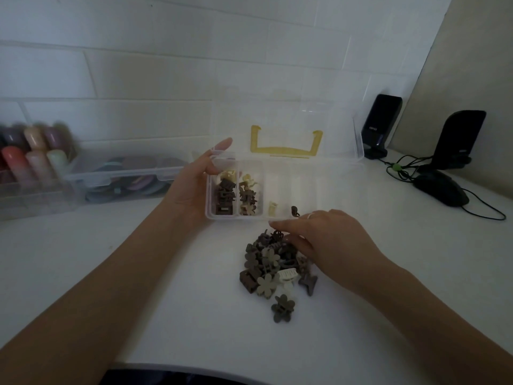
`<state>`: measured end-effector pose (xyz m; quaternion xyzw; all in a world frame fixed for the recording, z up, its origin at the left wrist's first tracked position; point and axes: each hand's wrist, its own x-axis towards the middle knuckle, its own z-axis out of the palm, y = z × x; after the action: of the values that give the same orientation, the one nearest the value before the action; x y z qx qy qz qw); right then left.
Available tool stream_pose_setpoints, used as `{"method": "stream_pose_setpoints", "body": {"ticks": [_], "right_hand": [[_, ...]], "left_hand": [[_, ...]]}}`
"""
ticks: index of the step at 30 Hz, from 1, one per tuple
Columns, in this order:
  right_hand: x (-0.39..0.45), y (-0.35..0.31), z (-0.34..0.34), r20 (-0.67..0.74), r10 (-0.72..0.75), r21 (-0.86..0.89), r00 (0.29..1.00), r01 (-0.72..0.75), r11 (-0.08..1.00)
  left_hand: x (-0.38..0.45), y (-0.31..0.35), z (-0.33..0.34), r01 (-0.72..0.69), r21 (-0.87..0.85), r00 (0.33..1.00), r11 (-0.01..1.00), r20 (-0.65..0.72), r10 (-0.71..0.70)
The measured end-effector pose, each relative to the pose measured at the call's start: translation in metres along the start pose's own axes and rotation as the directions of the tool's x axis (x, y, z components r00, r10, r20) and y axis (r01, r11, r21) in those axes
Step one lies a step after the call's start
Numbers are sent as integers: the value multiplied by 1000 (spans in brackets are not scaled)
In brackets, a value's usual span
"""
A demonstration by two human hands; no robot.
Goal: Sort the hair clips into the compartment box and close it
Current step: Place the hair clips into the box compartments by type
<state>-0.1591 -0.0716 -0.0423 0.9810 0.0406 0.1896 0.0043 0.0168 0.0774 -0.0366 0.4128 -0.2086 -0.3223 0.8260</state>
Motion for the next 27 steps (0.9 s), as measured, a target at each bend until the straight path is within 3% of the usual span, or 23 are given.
{"method": "stream_pose_setpoints", "body": {"ticks": [6,10,14,18,24,27], "right_hand": [[-2,-4,-1,-16,18,68,1000,-17,998],[-1,-4,2,-83,93,296,992,-65,953],[2,7,-2,-331,290,535,898,-74,842],[2,22,-1,-314,473,714,823,-123,689],[3,23,3,-292,500,767,815,-113,631],[2,24,4,-312,505,724,805,-143,674]], "left_hand": [[-4,-1,5,-9,7,1000,1000,13,9],[-4,0,6,-22,-8,1000,1000,-6,22],[-4,4,4,-43,5,997,999,-58,43],[-6,11,0,-51,30,994,998,-96,54],[-9,12,4,-56,5,995,998,-87,56],[-11,11,7,-60,1,995,998,-76,60]]}}
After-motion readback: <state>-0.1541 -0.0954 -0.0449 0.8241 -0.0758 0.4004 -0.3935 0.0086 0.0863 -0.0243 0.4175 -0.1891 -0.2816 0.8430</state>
